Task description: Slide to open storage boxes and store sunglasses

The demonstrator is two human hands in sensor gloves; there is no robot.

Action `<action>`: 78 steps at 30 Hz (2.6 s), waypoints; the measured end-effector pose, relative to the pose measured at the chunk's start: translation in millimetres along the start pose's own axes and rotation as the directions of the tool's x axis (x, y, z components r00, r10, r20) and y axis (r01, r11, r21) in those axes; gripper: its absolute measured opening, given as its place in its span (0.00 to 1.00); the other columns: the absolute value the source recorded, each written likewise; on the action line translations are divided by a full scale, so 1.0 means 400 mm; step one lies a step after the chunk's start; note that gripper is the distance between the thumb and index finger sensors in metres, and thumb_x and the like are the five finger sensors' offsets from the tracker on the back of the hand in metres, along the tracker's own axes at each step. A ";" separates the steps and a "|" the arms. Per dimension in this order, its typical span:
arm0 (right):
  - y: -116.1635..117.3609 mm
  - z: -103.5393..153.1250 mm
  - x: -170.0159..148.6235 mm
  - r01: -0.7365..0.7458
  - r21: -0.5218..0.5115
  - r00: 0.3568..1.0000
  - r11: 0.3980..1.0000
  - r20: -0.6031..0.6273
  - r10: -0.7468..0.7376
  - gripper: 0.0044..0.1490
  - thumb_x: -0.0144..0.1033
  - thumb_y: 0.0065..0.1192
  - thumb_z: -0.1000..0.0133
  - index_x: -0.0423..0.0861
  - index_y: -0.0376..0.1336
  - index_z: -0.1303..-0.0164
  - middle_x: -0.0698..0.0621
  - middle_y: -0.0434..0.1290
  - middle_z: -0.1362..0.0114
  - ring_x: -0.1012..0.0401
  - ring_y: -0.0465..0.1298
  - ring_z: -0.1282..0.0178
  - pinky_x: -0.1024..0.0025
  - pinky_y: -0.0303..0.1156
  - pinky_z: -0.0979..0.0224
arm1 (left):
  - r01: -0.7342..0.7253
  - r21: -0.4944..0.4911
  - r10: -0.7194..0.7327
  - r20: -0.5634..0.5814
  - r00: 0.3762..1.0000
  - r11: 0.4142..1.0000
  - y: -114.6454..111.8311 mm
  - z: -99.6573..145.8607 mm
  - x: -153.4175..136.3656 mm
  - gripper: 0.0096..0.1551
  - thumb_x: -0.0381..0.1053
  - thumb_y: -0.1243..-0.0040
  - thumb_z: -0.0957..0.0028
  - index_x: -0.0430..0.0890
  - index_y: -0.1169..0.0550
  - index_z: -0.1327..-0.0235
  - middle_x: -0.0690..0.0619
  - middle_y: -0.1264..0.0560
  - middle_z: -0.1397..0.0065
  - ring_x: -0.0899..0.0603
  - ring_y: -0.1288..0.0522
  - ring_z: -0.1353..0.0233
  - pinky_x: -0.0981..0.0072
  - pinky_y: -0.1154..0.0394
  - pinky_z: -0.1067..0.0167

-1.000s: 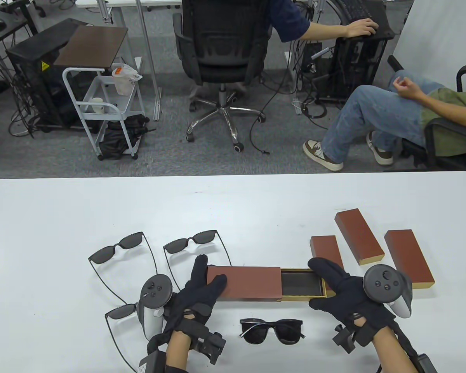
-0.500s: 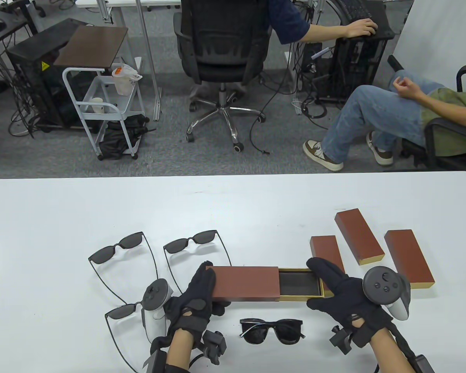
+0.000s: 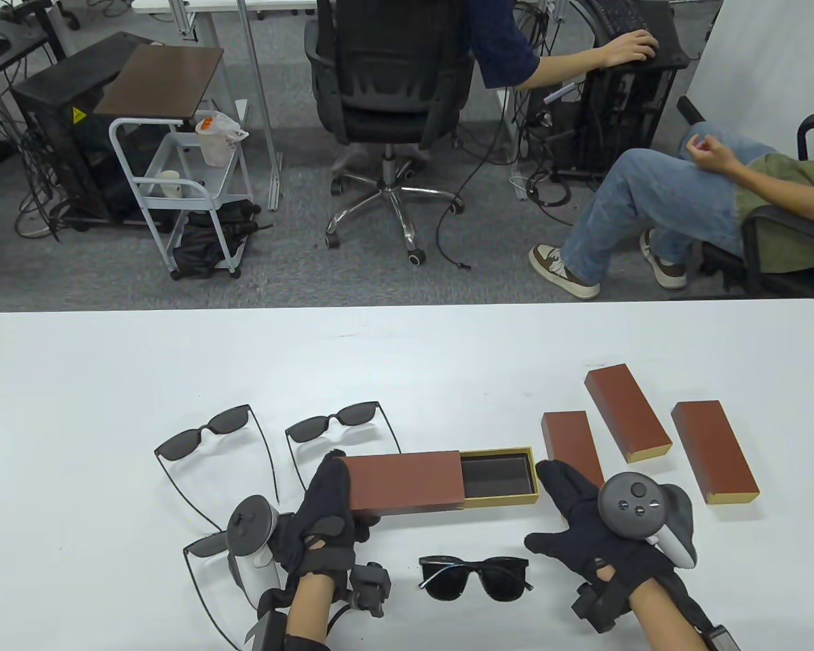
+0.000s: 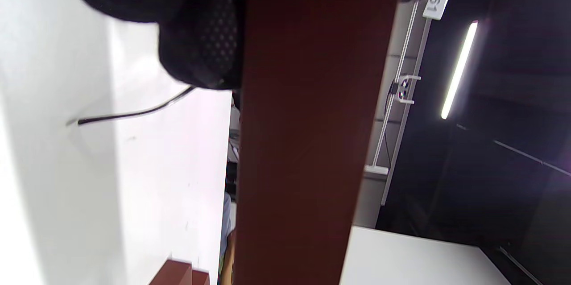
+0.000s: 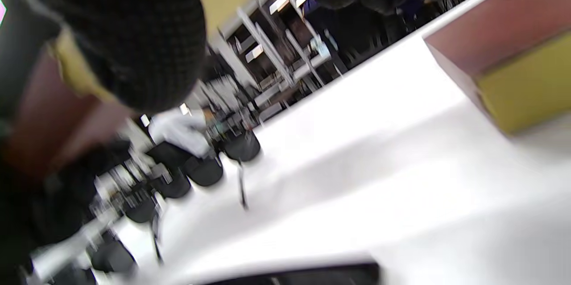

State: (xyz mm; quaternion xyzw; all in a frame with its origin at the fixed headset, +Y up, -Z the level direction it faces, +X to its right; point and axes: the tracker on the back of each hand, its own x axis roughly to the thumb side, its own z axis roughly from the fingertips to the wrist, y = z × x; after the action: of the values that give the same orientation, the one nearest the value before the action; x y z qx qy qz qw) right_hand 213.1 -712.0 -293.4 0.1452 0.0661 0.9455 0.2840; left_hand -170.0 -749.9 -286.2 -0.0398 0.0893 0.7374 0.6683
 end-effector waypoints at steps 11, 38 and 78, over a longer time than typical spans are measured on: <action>0.140 -0.024 0.126 -0.391 0.004 0.902 0.920 0.199 0.382 0.31 0.50 0.74 0.62 0.55 0.72 0.48 0.47 0.76 0.34 0.46 0.76 0.36 0.48 0.72 0.34 | 0.066 0.156 -0.065 -0.014 0.998 0.986 0.040 0.000 0.001 0.44 0.72 0.50 0.46 0.47 0.36 0.22 0.45 0.18 0.47 0.45 0.17 0.60 0.56 0.21 0.67; 0.235 -0.026 0.181 -0.634 -0.098 0.725 0.767 0.268 0.634 0.24 0.44 0.74 0.62 0.55 0.75 0.55 0.50 0.83 0.48 0.52 0.82 0.51 0.53 0.78 0.44 | 0.018 0.114 -0.012 -0.050 0.999 0.993 0.032 -0.007 -0.013 0.44 0.71 0.55 0.45 0.48 0.37 0.22 0.45 0.19 0.46 0.45 0.17 0.58 0.54 0.21 0.64; -0.109 -0.046 0.330 -0.817 -0.358 0.468 0.452 0.046 0.883 0.23 0.40 0.75 0.64 0.57 0.76 0.57 0.49 0.81 0.47 0.51 0.79 0.49 0.52 0.75 0.42 | 0.013 -0.031 -0.014 -0.048 0.999 0.999 -0.010 -0.007 -0.007 0.44 0.70 0.60 0.45 0.47 0.40 0.20 0.46 0.20 0.43 0.45 0.17 0.56 0.53 0.21 0.60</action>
State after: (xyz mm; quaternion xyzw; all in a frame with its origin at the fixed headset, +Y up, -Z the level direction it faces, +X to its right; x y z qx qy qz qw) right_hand 124.8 -603.2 -288.5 0.2220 -0.1860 0.9343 -0.2076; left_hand -165.8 -752.9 -288.9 -0.0686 0.0938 0.7330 0.6702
